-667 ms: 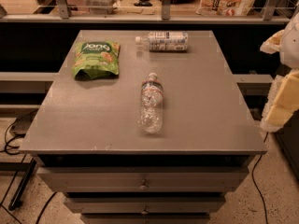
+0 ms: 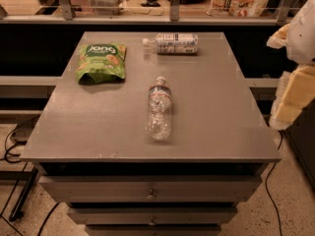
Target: Place blue plastic bottle upright
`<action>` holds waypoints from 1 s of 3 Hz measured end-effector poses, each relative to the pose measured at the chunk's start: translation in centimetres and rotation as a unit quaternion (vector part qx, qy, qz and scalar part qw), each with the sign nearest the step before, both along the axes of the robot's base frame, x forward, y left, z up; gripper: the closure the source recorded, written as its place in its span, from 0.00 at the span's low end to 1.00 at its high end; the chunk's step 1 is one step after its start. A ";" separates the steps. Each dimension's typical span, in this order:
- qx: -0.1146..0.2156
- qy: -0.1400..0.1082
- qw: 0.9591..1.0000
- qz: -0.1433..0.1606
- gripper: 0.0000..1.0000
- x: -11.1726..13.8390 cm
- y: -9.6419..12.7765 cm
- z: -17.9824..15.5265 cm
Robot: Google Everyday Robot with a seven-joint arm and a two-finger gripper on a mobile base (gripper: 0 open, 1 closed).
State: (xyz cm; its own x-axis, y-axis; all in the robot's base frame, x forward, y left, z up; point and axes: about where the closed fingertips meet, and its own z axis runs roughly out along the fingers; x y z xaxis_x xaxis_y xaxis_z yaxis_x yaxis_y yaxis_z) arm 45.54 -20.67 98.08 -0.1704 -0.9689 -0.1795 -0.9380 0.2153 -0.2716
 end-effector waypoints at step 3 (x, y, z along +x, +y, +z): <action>-0.022 -0.035 0.998 0.055 0.00 7.4 4.9 2.0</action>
Offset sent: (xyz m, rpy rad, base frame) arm 0.1072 0.0677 0.0306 -0.0683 -0.0784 0.1299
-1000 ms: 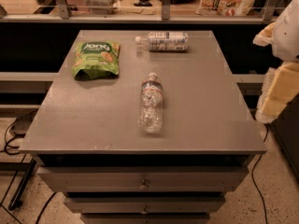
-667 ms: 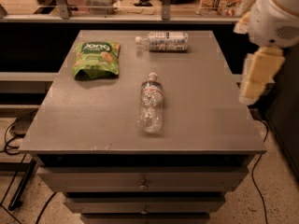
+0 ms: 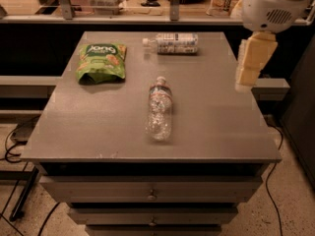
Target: Place blue plastic bottle upright
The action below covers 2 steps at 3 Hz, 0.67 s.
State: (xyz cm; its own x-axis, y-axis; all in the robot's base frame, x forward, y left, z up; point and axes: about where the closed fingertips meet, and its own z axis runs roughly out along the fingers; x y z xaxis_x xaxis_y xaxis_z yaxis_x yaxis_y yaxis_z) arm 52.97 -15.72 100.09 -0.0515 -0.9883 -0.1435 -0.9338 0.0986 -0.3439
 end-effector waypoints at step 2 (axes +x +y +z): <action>0.022 -0.026 0.999 0.018 0.00 3.4 2.3 0.8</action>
Offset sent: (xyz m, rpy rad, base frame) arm 0.0622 0.0423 0.0151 0.0649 -0.0865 0.0774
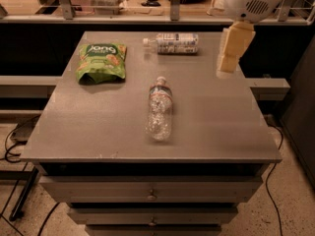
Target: Place blue plastic bottle upright
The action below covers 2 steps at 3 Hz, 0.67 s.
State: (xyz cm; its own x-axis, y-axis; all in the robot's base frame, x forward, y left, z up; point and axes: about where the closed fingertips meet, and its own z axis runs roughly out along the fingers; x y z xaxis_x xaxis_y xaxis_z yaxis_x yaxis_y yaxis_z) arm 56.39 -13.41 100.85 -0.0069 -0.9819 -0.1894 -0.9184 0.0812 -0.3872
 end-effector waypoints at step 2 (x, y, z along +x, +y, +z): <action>0.022 -0.011 0.999 0.049 0.00 6.4 3.8 -0.5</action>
Offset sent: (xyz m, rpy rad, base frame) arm 0.0946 0.0548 -0.0103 0.0686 -0.0167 0.1371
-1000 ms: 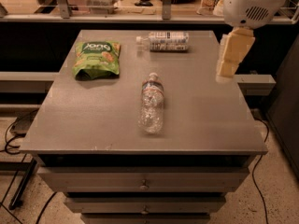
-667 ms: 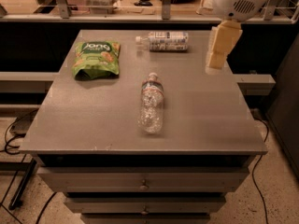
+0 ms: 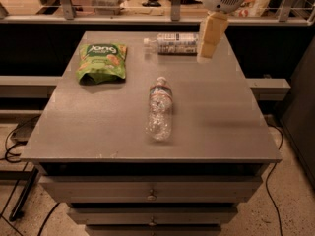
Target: Place blue plastic bottle upright
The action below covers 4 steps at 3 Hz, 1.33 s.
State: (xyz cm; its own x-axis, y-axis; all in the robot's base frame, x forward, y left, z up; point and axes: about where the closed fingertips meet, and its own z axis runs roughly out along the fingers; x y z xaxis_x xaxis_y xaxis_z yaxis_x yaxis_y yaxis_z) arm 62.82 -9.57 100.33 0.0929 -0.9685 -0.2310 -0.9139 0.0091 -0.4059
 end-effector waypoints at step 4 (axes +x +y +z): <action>-0.018 -0.001 1.000 0.001 0.00 11.9 3.8 -4.8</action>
Offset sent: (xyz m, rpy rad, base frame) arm 0.1012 0.0353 -0.0277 -0.0427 0.0102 0.0152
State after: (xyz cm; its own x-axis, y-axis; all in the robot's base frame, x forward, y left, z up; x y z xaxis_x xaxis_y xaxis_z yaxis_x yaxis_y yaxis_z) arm 74.69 -5.81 95.56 0.0950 -0.9761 -0.1957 -0.9134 -0.0073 -0.4070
